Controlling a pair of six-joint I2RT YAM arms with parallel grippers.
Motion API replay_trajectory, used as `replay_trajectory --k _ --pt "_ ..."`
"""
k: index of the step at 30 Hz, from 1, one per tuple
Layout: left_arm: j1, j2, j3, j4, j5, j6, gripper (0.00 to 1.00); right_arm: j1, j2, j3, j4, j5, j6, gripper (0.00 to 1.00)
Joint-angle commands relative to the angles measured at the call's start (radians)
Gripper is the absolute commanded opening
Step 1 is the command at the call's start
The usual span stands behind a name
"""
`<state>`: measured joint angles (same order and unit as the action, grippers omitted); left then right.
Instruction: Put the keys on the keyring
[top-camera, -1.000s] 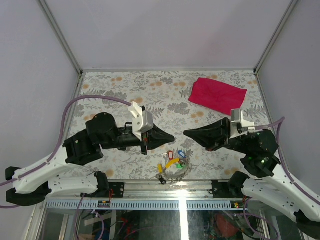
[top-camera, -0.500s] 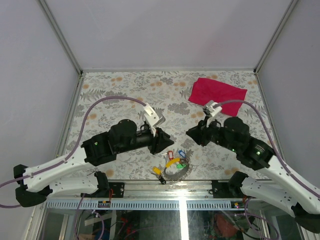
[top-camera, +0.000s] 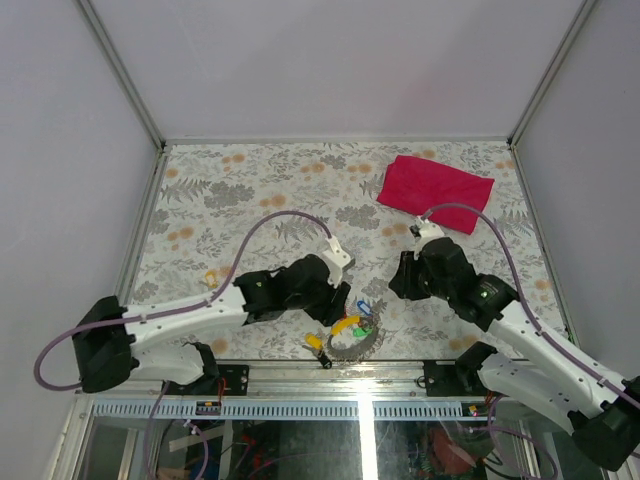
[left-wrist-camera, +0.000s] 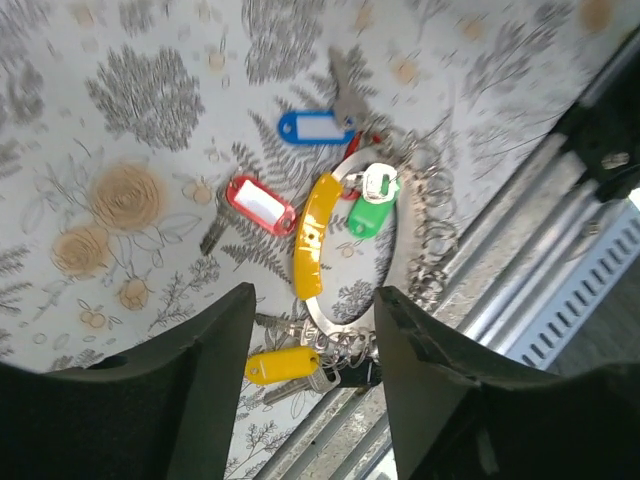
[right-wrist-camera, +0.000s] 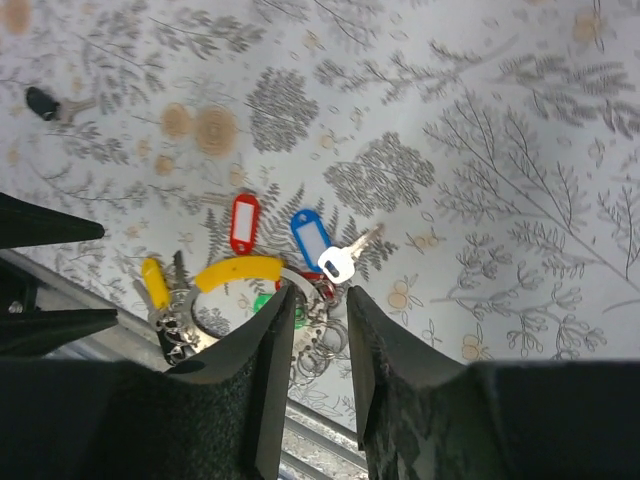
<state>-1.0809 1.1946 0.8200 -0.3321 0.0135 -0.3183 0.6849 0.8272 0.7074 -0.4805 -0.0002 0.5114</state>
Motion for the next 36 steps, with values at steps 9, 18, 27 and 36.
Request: replay_trajectory --k 9,18,27,36 --pt "-0.088 0.273 0.007 0.081 -0.092 -0.007 0.65 -0.045 -0.074 -0.145 0.103 -0.062 0.136 0.39" --pt "-0.121 0.405 0.018 0.021 -0.196 0.007 0.62 -0.045 -0.082 -0.167 0.115 -0.07 0.135 0.39" --pt "-0.112 0.426 0.021 -0.047 -0.284 0.012 0.31 -0.045 -0.091 -0.184 0.124 -0.07 0.133 0.39" --pt "-0.061 0.341 -0.012 -0.024 -0.243 0.052 0.45 -0.045 -0.094 -0.188 0.132 -0.084 0.129 0.39"
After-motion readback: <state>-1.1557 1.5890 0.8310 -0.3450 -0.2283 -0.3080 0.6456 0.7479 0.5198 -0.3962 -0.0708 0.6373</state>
